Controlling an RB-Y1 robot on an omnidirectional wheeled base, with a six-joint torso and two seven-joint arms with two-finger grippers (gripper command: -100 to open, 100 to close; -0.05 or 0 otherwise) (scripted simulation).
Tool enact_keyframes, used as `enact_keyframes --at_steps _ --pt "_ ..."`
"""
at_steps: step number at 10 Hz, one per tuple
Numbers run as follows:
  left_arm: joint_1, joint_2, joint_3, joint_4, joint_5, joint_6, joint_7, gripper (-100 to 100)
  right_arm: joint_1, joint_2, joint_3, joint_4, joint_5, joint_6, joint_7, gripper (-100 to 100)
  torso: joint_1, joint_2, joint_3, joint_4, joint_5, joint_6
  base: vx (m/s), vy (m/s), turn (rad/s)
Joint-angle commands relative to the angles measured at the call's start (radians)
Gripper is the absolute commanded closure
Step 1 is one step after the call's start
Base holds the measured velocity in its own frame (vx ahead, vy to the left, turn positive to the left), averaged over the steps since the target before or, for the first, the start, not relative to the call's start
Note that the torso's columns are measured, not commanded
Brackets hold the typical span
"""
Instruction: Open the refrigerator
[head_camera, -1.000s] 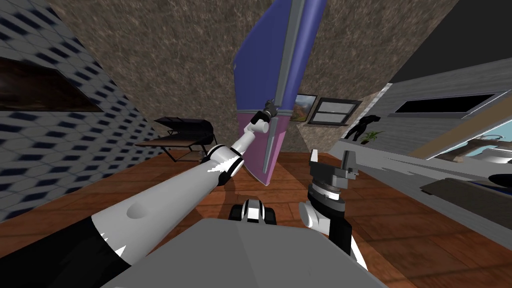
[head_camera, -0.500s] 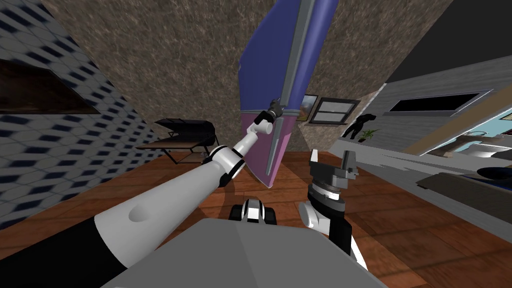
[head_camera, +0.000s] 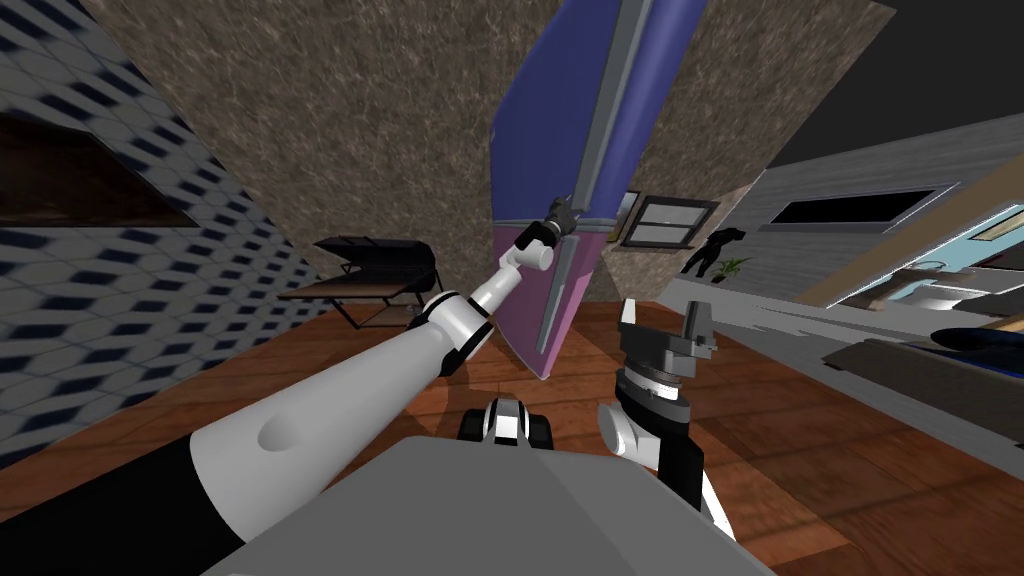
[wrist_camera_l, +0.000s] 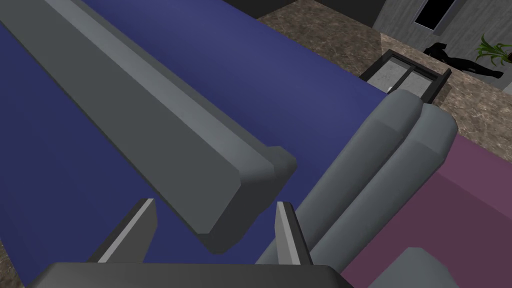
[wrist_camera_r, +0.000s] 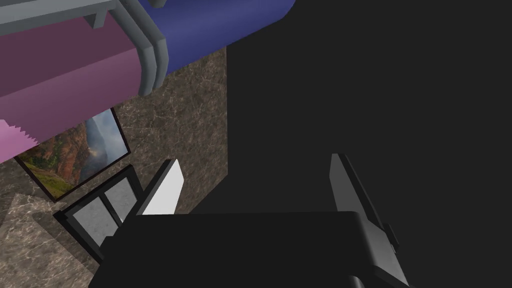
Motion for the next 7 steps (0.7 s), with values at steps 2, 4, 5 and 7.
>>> enact_keyframes --at_steps 2,4,5,7 --pt "-0.053 0.002 -0.033 0.011 0.035 0.014 0.034 -100 0.0 0.0 0.0 0.0 0.0 0.0 0.0 0 0.002 -0.001 0.0 0.0 0.0 0.002 0.033 0.208 -0.015" --pt "-0.076 0.011 -0.029 0.012 0.045 0.034 0.04 -100 0.0 0.001 0.0 0.0 0.0 0.0 0.0 0 -0.018 0.0 -0.001 0.002 -0.005 0.003 0.0 -0.087 0.061" --pt "-0.099 0.02 -0.025 0.012 0.054 0.054 0.047 -100 0.0 0.001 0.001 0.0 0.0 0.0 0.0 0 -0.014 0.001 -0.001 0.003 -0.004 0.004 -0.012 -0.09 0.089" --pt "-0.134 0.033 -0.019 0.013 0.068 0.084 0.057 -100 0.0 0.001 0.0 0.0 0.0 0.0 0.0 0 -0.001 0.005 0.004 0.007 0.001 0.006 0.008 -0.066 0.031"
